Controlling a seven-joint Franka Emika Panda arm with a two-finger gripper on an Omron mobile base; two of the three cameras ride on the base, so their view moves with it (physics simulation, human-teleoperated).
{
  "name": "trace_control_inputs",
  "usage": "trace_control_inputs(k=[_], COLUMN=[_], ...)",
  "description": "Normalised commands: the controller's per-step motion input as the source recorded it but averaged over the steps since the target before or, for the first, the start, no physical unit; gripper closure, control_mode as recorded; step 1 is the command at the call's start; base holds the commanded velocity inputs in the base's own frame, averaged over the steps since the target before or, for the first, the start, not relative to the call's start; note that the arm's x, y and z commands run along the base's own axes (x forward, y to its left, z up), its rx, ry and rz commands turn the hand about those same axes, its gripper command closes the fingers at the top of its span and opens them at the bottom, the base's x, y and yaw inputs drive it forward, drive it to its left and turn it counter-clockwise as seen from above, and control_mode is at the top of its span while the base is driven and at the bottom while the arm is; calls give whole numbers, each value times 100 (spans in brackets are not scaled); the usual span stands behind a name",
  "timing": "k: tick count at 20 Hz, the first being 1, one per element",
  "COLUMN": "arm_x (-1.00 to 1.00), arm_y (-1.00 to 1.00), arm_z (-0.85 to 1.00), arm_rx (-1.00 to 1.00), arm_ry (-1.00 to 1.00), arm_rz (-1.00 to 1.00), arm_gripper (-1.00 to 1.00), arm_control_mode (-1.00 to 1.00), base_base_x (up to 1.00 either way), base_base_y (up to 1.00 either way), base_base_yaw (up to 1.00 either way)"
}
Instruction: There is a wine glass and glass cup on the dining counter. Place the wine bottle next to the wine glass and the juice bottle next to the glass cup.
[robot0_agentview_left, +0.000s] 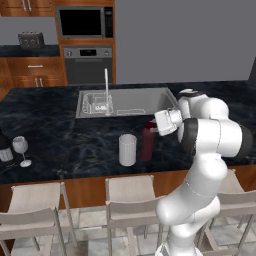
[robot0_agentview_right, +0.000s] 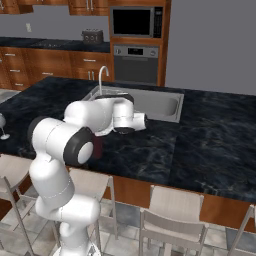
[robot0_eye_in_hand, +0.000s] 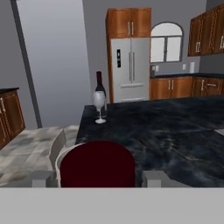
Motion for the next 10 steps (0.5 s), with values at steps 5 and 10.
trace_control_inputs(k=[5, 10], arm_x=[0, 0], arm_y=[19, 19], arm_z=[-31, -33], arm_rx=[0, 0], arm_ry=[0, 0], arm_rz=[0, 0], arm_gripper=[100, -100], arm_control_mode=[-100, -100], base_base_x=[0, 0], base_base_y=[0, 0], base_base_yaw=[0, 0])
